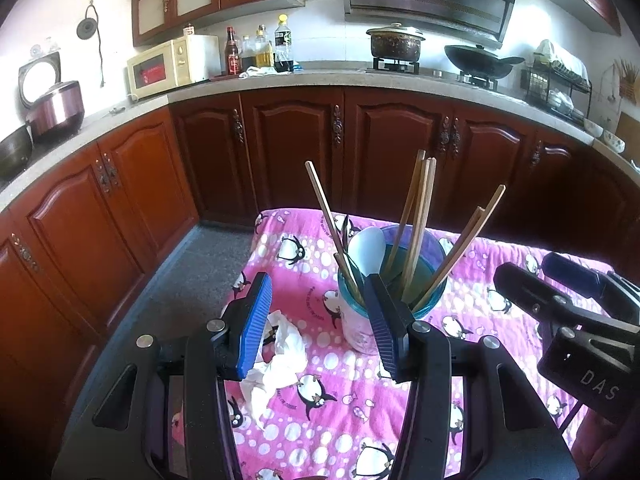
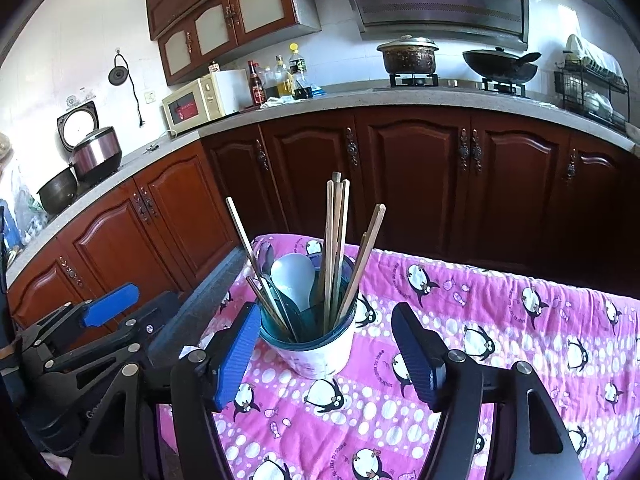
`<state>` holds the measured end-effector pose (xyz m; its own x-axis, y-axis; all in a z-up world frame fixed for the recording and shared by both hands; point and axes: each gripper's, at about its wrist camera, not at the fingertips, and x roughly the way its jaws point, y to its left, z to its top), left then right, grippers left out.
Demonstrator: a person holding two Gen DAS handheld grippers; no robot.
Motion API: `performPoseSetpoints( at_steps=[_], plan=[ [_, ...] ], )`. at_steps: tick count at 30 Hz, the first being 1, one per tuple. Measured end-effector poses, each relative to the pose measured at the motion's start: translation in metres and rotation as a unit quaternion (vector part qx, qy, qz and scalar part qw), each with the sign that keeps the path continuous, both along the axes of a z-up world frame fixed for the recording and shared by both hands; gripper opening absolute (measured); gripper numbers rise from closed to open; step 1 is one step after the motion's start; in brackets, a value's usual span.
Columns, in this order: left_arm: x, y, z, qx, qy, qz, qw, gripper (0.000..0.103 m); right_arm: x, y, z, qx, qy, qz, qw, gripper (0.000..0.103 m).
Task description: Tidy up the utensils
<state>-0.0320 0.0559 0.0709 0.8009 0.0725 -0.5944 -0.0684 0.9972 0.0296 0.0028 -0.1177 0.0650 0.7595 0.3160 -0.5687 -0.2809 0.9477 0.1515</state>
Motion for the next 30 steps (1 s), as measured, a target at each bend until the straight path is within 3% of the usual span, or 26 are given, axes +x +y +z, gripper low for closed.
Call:
performPoseSetpoints(
  at_steps=[30],
  plan=[
    [-0.003, 0.001, -0.005, 0.006, 0.004, 0.013, 0.9999, 0.048, 0.002, 0.004, -0.012, -0.002, 0.019, 0.002, 1.000, 0.068]
  ],
)
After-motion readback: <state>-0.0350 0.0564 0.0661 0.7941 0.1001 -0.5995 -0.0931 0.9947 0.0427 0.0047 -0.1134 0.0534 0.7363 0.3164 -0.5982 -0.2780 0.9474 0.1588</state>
